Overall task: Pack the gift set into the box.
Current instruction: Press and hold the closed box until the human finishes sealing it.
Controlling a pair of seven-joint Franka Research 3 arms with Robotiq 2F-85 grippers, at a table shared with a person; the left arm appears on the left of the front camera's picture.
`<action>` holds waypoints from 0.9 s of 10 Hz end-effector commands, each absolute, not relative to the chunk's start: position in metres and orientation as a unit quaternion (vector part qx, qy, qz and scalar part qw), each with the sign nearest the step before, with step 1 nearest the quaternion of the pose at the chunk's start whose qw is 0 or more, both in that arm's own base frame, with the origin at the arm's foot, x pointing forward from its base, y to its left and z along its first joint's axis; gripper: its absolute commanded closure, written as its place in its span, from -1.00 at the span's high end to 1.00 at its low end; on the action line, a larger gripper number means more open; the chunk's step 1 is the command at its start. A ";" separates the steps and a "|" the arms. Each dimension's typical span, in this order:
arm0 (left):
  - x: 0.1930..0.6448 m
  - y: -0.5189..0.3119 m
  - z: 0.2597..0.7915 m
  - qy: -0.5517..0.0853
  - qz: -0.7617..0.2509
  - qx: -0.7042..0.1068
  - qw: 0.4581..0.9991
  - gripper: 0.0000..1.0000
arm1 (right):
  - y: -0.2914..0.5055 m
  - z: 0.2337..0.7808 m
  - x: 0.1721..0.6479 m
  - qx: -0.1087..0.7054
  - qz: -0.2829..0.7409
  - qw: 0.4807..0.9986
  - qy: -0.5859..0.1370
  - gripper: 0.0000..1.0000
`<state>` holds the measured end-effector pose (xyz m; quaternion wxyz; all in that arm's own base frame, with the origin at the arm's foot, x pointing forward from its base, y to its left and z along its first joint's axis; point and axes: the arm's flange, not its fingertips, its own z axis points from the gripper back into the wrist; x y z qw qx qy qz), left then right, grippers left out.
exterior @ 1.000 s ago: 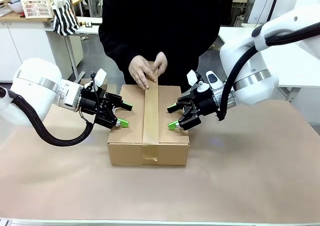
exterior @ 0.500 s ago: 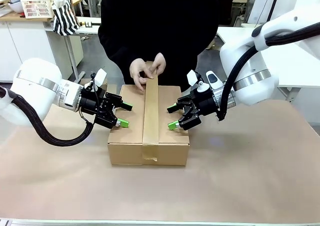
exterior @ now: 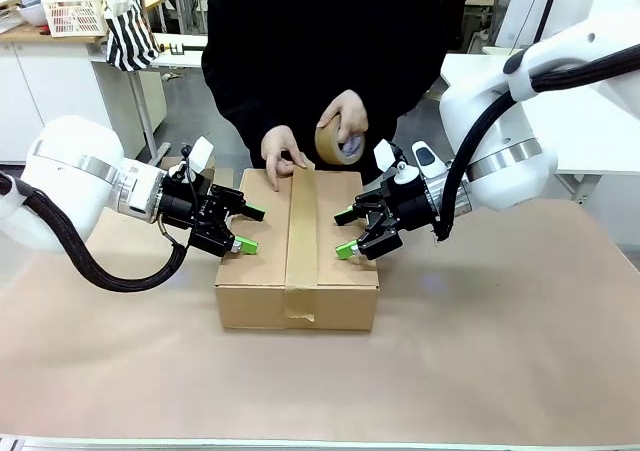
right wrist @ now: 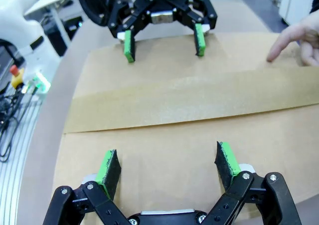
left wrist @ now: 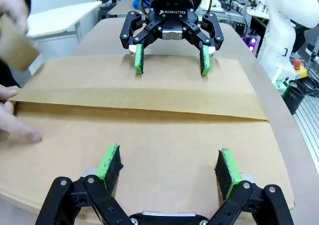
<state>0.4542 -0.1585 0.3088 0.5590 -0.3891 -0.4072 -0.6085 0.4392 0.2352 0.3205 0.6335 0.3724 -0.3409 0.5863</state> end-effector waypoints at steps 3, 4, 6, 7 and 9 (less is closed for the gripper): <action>0.453 -0.158 0.307 -0.409 -0.612 -0.387 0.556 1.00 | 0.234 0.316 0.437 0.375 0.579 0.639 -0.341 1.00; 0.453 -0.158 0.307 -0.409 -0.612 -0.387 0.556 1.00 | 0.234 0.316 0.437 0.375 0.579 0.639 -0.341 1.00; 0.453 -0.158 0.307 -0.409 -0.612 -0.387 0.556 1.00 | 0.234 0.316 0.437 0.375 0.579 0.639 -0.341 1.00; 0.453 -0.158 0.307 -0.409 -0.612 -0.387 0.556 1.00 | 0.234 0.316 0.437 0.375 0.579 0.639 -0.341 1.00; 0.453 -0.158 0.307 -0.409 -0.612 -0.387 0.556 1.00 | 0.234 0.316 0.437 0.375 0.579 0.639 -0.341 1.00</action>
